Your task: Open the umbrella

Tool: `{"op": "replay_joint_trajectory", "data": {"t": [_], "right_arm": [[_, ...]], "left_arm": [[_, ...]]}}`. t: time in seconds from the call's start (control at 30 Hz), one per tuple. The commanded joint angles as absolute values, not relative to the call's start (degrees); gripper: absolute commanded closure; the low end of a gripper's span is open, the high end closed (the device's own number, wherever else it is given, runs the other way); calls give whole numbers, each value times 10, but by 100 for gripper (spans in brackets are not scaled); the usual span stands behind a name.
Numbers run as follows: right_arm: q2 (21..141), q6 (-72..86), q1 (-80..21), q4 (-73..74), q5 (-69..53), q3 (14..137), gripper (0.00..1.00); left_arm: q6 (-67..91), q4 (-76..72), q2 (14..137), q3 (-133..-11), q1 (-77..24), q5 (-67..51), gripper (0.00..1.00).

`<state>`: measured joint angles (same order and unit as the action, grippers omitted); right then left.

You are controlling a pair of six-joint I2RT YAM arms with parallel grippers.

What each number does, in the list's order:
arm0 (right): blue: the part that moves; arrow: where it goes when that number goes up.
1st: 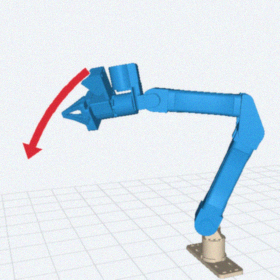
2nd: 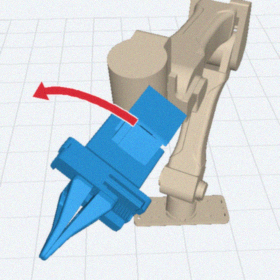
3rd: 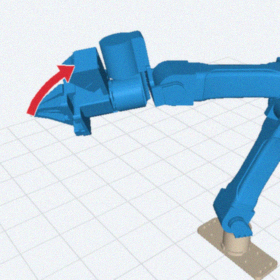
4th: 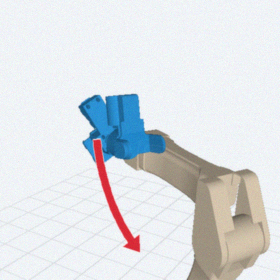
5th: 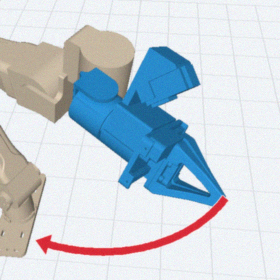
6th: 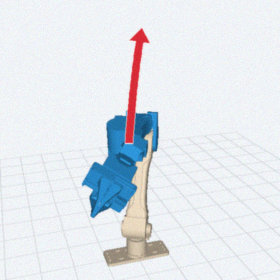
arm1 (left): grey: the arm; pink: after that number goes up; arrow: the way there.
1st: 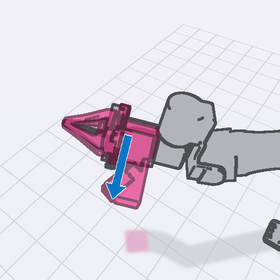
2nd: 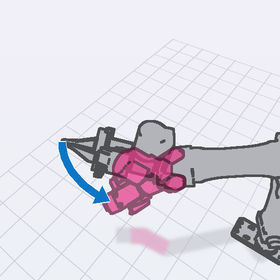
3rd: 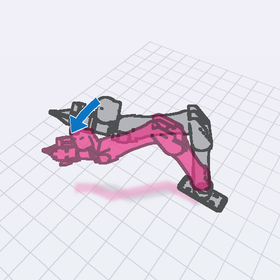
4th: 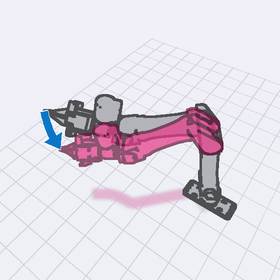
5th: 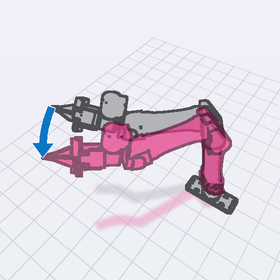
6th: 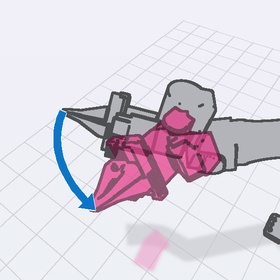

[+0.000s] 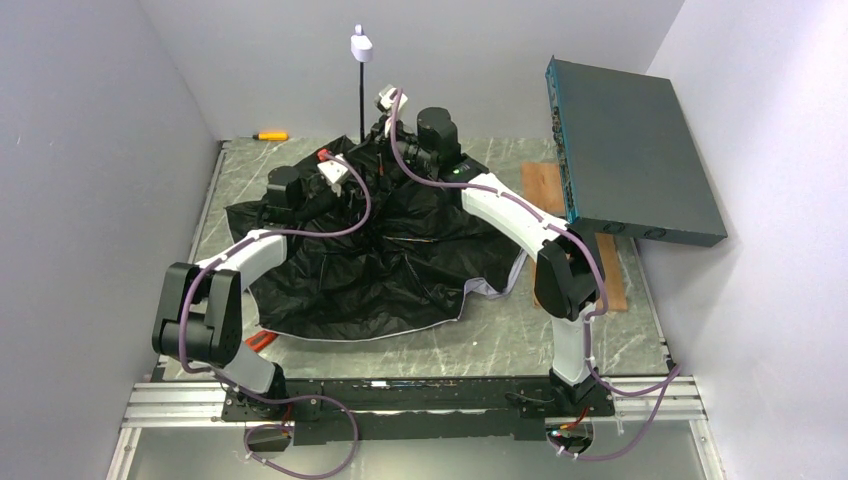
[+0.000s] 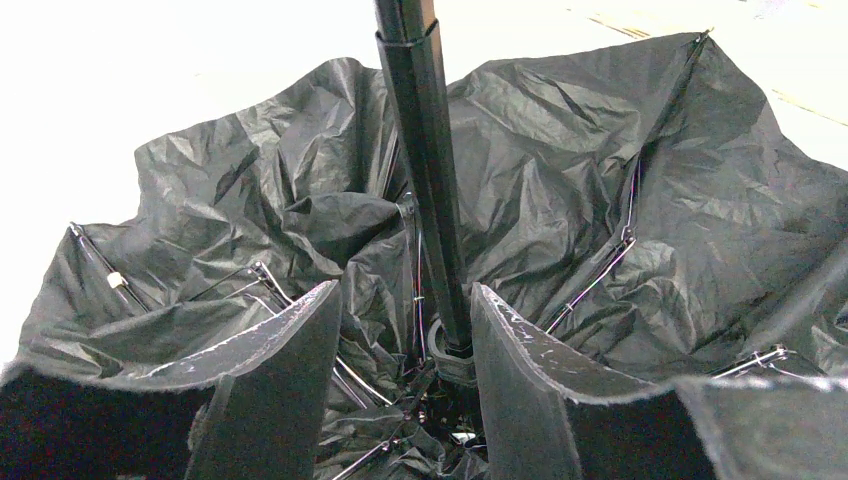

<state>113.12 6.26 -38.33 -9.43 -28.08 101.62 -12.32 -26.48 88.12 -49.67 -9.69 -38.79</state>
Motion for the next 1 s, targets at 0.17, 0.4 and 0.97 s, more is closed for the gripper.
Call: {"op": "replay_joint_trajectory", "data": {"t": [0.17, 0.4, 0.97], "right_arm": [[1074, 108, -380, -158, -279, 1118, 100], [1074, 128, -378, -159, -281, 1180, 100], [1055, 129, -378, -191, -296, 1207, 100]], "left_arm": [[-143, -195, 901, -521, -97, -352, 44], [-146, -180, 897, -521, -97, -352, 42], [-256, 20, 869, -555, -97, -306, 29]]}}
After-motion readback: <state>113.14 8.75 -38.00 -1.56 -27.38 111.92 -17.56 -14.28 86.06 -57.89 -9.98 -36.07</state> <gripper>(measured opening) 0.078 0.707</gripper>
